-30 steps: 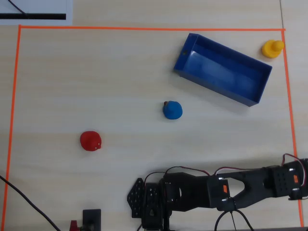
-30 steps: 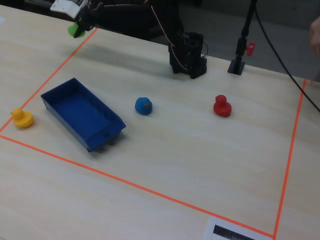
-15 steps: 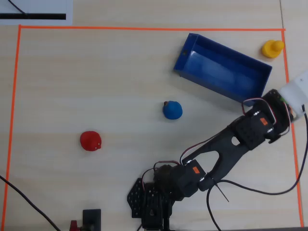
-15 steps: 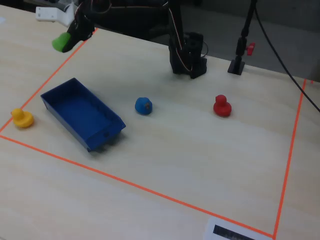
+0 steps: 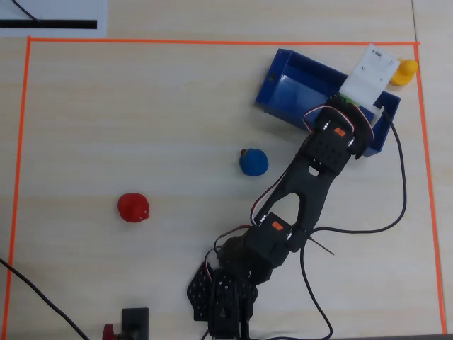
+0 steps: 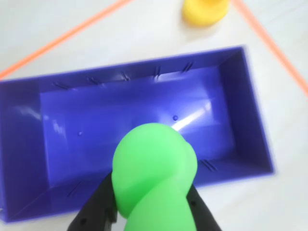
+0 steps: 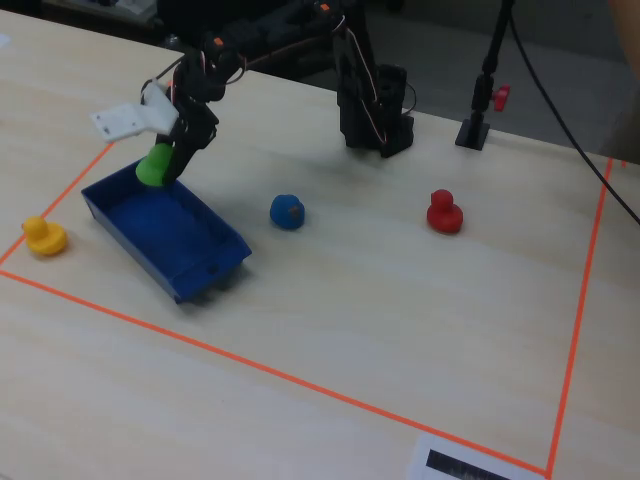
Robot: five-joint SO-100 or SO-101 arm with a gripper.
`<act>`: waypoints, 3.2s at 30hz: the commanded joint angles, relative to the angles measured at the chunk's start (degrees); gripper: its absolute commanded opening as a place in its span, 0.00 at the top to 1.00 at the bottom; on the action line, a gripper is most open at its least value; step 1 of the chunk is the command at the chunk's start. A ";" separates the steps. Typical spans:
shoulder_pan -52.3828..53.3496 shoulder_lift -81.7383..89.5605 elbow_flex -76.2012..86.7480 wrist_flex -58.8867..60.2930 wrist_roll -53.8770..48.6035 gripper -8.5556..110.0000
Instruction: Grasp green duck and put it into box.
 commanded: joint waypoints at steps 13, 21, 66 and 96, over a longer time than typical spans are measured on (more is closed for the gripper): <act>1.85 -13.71 -13.18 -9.40 -4.39 0.70; 2.11 -8.70 -12.66 -8.17 -2.64 0.69; -43.59 107.67 98.61 21.80 2.29 0.93; -41.31 111.27 100.11 29.00 2.29 0.90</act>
